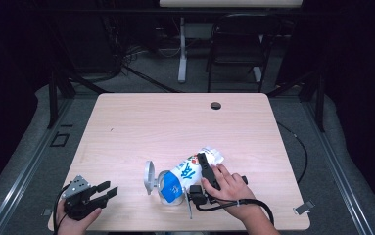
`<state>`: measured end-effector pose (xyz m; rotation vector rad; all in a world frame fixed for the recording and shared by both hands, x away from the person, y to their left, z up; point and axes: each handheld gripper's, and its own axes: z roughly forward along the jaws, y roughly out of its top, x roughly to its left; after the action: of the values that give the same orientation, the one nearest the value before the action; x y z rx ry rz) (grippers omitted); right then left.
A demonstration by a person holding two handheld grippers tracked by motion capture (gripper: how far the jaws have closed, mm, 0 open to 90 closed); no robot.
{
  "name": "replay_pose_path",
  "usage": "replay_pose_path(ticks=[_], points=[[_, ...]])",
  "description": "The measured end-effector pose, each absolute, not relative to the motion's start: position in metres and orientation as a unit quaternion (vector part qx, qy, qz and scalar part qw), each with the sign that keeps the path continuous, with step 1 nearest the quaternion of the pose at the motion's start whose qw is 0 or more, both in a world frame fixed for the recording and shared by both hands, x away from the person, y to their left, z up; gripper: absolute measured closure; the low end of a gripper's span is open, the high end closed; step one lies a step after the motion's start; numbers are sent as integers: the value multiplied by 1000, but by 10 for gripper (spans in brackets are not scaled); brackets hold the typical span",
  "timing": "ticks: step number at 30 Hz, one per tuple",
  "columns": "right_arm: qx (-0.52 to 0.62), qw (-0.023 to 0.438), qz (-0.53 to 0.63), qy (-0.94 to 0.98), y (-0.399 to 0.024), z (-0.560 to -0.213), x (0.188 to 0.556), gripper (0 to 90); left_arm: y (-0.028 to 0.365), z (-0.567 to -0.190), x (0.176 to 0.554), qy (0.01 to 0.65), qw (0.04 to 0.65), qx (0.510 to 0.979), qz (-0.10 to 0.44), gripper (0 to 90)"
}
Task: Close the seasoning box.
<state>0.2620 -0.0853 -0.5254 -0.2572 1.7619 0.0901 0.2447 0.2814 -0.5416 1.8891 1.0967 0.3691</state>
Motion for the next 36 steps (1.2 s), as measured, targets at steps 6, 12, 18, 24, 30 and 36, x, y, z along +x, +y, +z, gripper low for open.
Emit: replay_pose_path(ticks=[6, 12, 18, 24, 30, 36], points=[[-114, 630, 30, 768, -85, -524, 261, 463, 282, -541, 245, 444, 445, 763, 148, 581], [-114, 630, 26, 768, -84, -524, 261, 463, 282, -541, 244, 444, 445, 764, 148, 581], [-114, 631, 20, 767, -84, -523, 260, 464, 282, -541, 244, 443, 446, 763, 148, 581], [-117, 631, 23, 767, -84, -524, 261, 464, 282, -541, 244, 443, 445, 764, 148, 581], [-118, 630, 25, 767, -84, -524, 261, 465, 282, -541, 245, 444, 443, 765, 148, 581], [-118, 631, 24, 767, -84, -524, 261, 465, 283, -541, 245, 444, 442, 766, 146, 581]])
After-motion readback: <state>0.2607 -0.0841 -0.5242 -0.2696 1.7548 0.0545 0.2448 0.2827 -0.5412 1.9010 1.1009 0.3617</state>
